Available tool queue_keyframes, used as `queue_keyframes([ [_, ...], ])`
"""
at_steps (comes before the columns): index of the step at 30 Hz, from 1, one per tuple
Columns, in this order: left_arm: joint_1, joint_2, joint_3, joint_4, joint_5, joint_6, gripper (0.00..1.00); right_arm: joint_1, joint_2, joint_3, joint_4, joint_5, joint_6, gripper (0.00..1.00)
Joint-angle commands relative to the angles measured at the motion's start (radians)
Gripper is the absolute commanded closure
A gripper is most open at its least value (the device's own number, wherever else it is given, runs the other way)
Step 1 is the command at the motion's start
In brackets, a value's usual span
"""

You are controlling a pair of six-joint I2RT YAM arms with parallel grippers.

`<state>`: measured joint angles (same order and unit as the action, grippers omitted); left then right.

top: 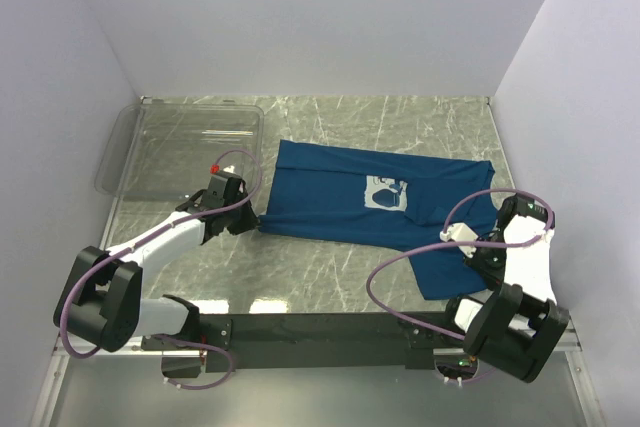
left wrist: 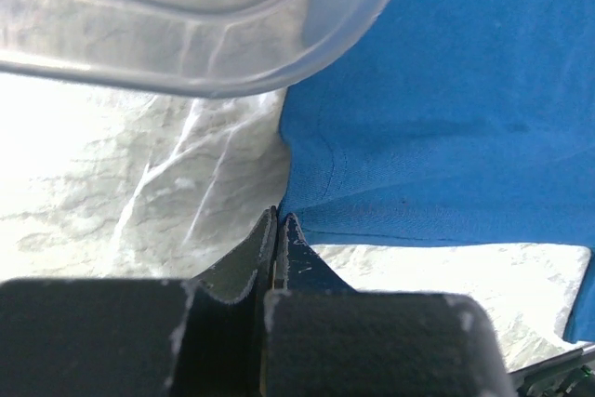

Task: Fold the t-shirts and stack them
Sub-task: Fold the tshirt

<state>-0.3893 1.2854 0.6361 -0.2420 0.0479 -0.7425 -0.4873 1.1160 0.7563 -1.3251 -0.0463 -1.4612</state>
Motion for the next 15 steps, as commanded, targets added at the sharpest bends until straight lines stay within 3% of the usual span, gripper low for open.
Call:
queue_keyframes([
  [1,0.006,-0.003,0.019,-0.022,-0.039,-0.003,1.0,-0.007,-0.061,-0.008,-0.123,0.01,-0.073,1.0],
  [10,0.006,0.025,0.076,-0.057,-0.045,0.008,1.0,0.024,-0.088,-0.093,-0.109,0.143,-0.149,0.97],
  [11,0.004,0.037,0.08,-0.059,-0.043,0.014,1.0,0.024,-0.108,-0.1,-0.103,0.137,-0.154,0.92],
  [12,0.004,0.043,0.088,-0.06,-0.043,0.017,1.0,0.024,-0.114,-0.092,-0.089,0.125,-0.153,0.72],
  [13,0.003,0.048,0.091,-0.063,-0.045,0.017,1.0,0.026,-0.117,-0.075,-0.085,0.093,-0.143,0.59],
  [15,0.004,0.057,0.1,-0.066,-0.043,0.023,1.0,0.021,-0.096,0.035,-0.083,-0.025,-0.078,0.47],
])
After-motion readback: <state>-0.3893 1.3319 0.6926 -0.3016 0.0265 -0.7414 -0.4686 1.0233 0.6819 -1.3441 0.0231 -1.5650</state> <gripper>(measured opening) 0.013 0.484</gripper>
